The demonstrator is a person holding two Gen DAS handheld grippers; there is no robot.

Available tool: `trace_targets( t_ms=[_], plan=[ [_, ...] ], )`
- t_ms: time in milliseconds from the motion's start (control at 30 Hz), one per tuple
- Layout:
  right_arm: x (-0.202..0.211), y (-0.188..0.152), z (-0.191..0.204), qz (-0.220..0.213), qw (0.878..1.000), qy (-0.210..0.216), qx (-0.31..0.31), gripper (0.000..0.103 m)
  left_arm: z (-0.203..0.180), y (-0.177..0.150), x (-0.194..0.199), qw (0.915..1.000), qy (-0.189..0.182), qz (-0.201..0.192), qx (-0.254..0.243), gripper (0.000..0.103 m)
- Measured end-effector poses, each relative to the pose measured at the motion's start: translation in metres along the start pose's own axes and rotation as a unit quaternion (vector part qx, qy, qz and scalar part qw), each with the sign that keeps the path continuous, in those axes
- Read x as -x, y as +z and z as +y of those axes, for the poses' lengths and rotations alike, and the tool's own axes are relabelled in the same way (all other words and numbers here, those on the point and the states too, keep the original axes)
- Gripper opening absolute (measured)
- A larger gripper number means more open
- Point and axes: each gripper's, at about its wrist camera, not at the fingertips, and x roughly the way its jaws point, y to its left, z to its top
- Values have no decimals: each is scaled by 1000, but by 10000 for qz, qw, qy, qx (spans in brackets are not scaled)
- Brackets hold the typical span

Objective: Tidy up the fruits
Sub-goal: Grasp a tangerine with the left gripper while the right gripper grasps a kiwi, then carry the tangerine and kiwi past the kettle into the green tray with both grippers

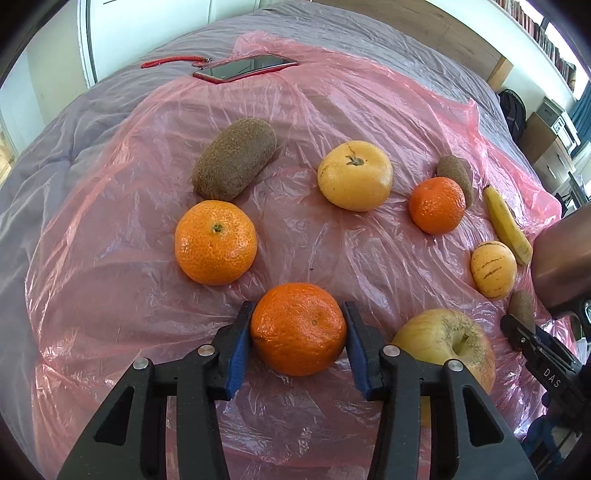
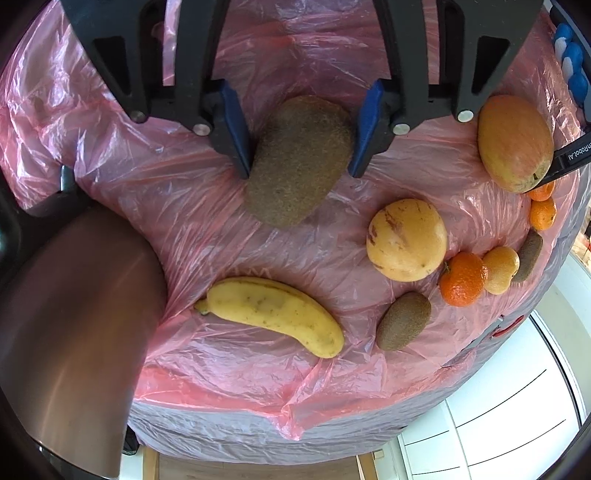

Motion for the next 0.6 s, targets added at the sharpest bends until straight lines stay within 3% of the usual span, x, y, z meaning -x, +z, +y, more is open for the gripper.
trace_targets(
  t_ms=[467,600],
  plan=[
    [-5,-3,4,-22,9996,-43,263,42,8,-1,-14,9994,-254,231,-27,42],
    [-5,-2,7,7,9992,-61,401,41,3,1,-10,9998,-111,174,-72,40]
  ],
)
